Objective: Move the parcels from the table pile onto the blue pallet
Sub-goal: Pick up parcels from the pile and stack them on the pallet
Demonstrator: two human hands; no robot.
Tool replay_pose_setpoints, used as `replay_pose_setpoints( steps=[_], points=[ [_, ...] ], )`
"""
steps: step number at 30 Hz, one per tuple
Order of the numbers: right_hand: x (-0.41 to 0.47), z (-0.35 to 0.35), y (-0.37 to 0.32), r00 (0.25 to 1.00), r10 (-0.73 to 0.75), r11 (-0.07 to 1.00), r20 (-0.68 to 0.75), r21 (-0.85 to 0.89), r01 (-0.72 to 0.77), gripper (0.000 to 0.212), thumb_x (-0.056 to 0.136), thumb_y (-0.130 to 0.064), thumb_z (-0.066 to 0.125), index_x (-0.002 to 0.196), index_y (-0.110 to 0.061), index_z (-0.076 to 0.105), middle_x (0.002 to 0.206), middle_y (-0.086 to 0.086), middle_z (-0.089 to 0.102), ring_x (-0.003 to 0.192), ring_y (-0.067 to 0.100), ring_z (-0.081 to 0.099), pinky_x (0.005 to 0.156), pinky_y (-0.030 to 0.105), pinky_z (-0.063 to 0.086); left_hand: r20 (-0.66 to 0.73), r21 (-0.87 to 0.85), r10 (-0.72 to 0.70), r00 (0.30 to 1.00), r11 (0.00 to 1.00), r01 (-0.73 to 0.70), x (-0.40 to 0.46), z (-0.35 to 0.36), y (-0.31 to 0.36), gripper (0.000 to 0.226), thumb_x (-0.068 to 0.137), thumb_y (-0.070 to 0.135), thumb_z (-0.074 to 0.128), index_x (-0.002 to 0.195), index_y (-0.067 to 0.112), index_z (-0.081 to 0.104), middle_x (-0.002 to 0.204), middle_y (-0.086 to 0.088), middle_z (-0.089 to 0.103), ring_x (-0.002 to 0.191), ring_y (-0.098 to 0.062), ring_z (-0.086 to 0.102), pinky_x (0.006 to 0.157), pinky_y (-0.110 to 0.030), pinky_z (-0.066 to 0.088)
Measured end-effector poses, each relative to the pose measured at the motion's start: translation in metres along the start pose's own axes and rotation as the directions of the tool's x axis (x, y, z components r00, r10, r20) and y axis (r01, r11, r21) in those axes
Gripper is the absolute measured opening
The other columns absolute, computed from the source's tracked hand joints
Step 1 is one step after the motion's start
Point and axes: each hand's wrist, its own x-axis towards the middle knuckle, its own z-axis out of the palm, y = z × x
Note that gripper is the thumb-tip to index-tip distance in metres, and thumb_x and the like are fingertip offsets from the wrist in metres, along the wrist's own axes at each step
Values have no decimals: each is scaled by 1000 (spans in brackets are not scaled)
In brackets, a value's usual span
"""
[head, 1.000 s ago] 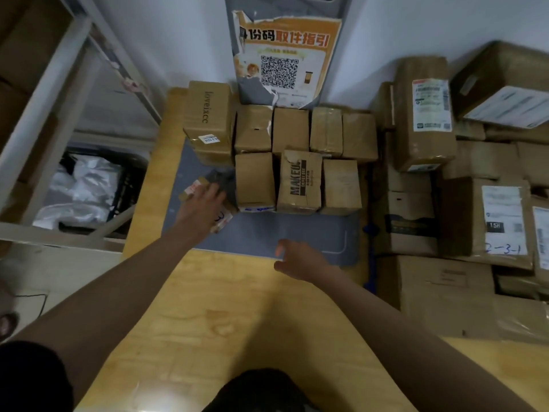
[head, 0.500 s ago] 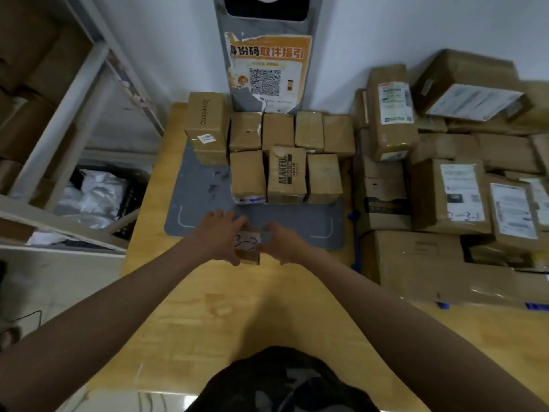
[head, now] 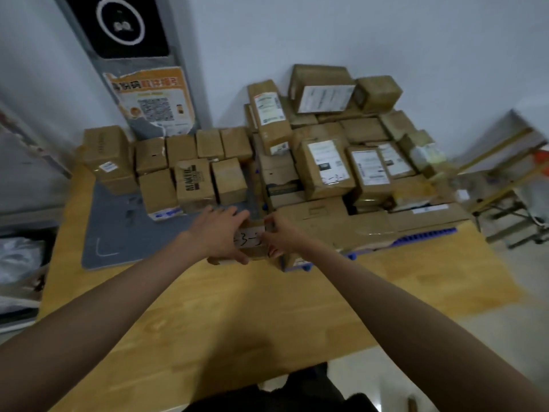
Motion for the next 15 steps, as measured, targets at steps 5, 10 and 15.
replay_pose_setpoints(
  steps=[5,10,15],
  points=[
    [-22,-54,39,998,-41,999,-50,4,41,36,95,-25,60,125,-16,44,90,7,64,63,16,65,46,24,54,8,41,2,1000,999,-2,21,-21,47,94,51,79,72,127,34,38,118,7,53,108,-20,55,87,-39,39],
    [-51,-112,90,995,-78,997,-65,12,79,38,95,-25,60,128,-16,44,104,11,61,70,15,64,52,26,58,-20,14,-7,1000,1000,7,46,-24,120,93,54,71,76,130,31,40,121,6,52,107,-18,54,72,-31,37],
    [-79,-176,138,991,-120,992,-56,17,121,53,90,-30,67,134,-19,40,108,6,63,85,21,69,71,37,62,-46,-13,-48,998,999,47,77,-31,194,87,52,69,75,123,30,41,119,6,54,102,-19,54,68,-30,37]
  ],
)
